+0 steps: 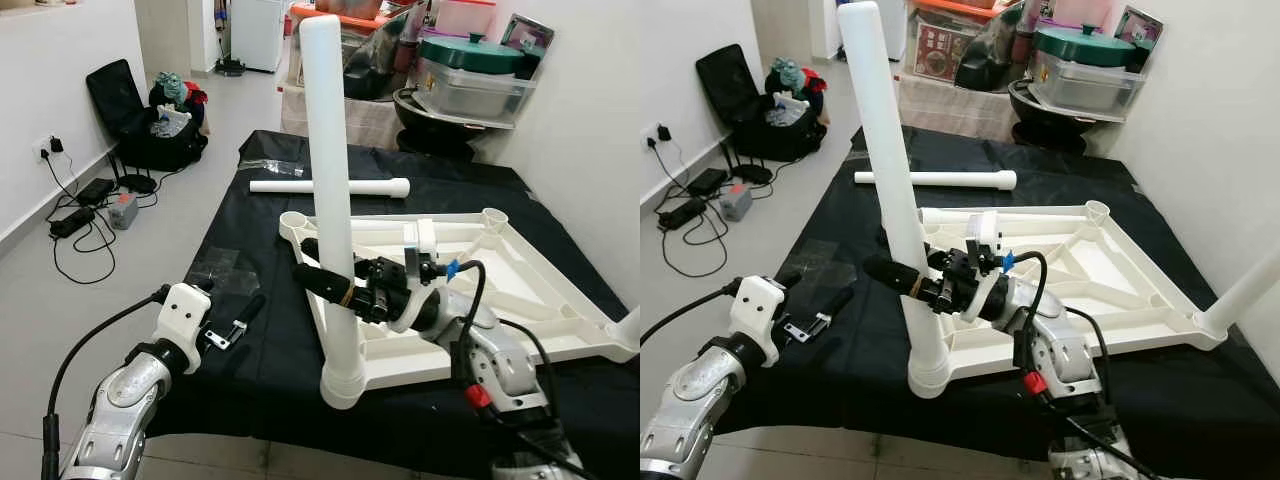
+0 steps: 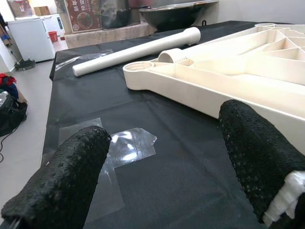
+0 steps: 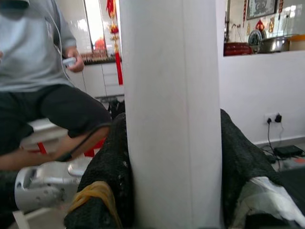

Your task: Building children table

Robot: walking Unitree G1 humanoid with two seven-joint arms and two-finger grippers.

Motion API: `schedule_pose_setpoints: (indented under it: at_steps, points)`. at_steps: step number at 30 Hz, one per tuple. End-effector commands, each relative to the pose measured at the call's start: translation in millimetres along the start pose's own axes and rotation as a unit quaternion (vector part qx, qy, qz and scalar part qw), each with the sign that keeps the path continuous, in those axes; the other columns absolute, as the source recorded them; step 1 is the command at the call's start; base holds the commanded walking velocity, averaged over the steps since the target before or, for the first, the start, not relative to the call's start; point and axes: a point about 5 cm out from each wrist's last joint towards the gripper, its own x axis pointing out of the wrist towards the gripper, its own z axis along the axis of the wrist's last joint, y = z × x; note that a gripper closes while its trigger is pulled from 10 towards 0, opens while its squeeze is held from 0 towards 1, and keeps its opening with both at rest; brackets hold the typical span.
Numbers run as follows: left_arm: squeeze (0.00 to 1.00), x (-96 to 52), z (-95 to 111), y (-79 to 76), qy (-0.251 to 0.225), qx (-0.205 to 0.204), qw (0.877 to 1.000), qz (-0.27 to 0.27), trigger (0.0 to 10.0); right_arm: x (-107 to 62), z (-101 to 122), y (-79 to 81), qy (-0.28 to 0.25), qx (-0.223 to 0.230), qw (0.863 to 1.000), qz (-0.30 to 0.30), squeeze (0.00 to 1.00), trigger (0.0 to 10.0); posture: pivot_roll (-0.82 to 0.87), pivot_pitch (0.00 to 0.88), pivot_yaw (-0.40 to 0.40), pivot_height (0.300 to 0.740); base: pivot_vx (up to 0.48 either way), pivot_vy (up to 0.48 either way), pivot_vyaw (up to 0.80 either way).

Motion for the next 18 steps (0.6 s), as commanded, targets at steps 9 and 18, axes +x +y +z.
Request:
schedule_pose_setpoints:
  at_steps: [9,18]
  points:
    - [0.0,6.3,1,-3.8,-0.002,-0.01,1.0,-0.004,10.0,-1.7,-14,3.2,-0.009,0.048,0.999,0.001,0.0,0.0,0.14,0.0,-0.126,0.74,0.0,0.0,0.0]
    - [0.0,4.1,-3,-3.7,0.004,-0.011,1.0,-0.007,10.0,-10.9,-25,2.2,0.007,0.015,0.999,-0.05,0.0,0.0,0.12,0.0,-0.112,0.74,0.0,0.0,0.0]
